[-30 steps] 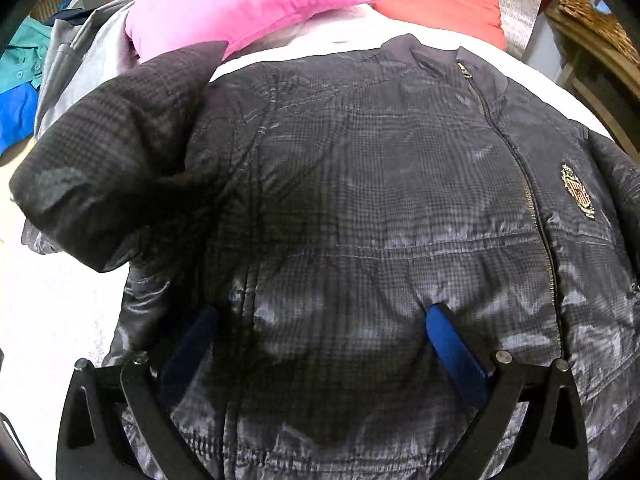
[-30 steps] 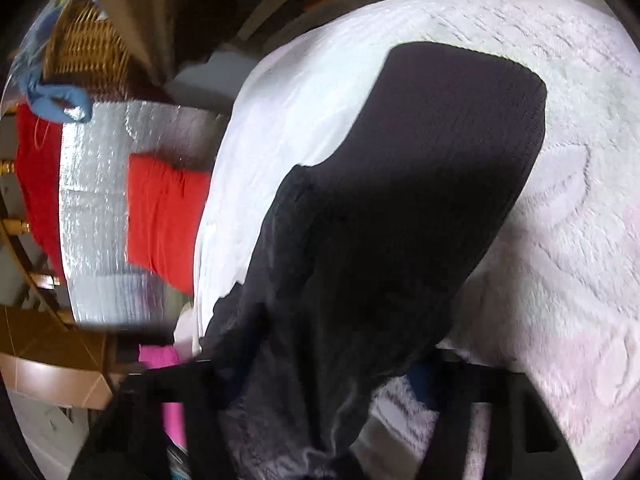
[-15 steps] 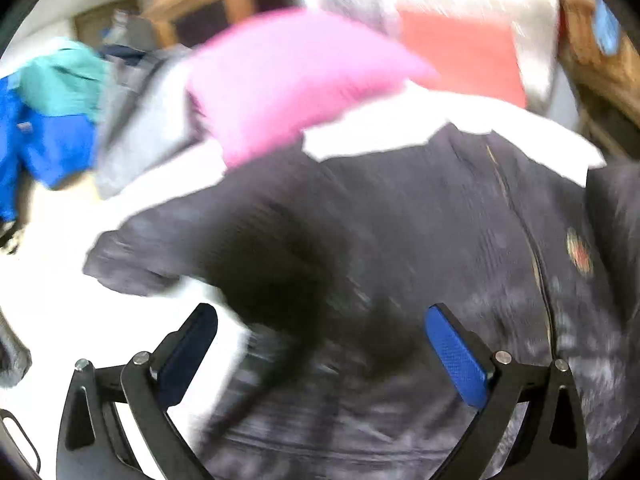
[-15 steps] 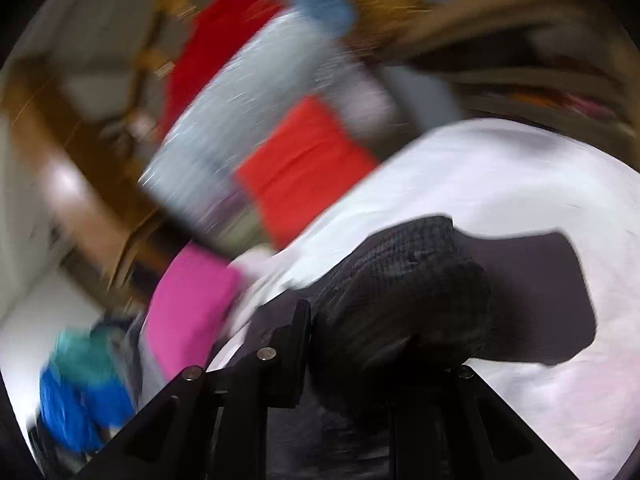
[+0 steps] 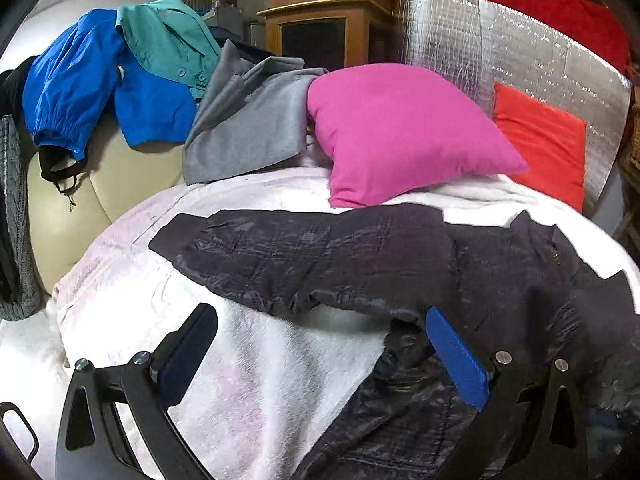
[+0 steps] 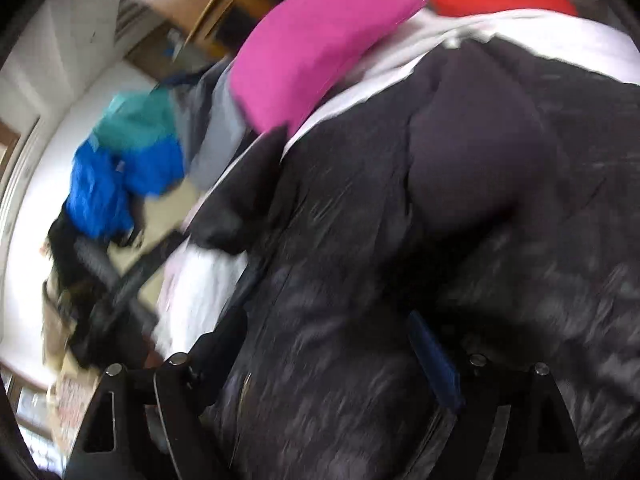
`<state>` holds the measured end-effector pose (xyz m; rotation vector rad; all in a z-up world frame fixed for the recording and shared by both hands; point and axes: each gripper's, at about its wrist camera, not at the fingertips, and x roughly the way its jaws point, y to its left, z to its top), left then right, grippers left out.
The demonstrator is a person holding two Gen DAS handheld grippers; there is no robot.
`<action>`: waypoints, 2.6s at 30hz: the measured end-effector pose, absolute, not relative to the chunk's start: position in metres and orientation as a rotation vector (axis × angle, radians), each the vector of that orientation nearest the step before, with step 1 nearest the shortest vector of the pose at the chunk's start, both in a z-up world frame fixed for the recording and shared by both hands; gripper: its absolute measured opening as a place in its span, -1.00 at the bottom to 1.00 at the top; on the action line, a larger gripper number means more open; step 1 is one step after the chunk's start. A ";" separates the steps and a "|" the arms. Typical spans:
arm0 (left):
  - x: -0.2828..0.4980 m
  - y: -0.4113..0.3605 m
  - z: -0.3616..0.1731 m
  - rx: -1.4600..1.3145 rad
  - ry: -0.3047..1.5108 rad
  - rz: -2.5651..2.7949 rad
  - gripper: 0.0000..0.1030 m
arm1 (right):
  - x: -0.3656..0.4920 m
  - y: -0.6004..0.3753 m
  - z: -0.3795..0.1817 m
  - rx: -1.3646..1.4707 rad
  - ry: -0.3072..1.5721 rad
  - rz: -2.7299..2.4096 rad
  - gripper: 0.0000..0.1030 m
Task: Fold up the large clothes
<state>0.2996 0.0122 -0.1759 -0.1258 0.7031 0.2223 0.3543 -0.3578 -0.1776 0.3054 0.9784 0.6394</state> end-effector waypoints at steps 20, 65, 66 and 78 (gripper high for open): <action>0.319 -0.185 -0.196 0.056 0.739 -0.298 1.00 | 0.364 -0.636 -0.192 0.800 0.725 -0.095 0.67; 0.328 0.174 -0.197 -0.368 0.830 0.379 0.57 | 0.388 -0.376 -0.147 0.287 0.694 0.361 0.10; 0.329 0.183 -0.200 -0.400 0.834 0.384 0.57 | 0.383 -0.370 -0.142 0.287 0.678 0.414 0.14; 0.361 0.232 -0.238 -0.726 0.852 0.255 0.10 | 0.380 -0.403 -0.145 0.335 0.700 0.269 0.28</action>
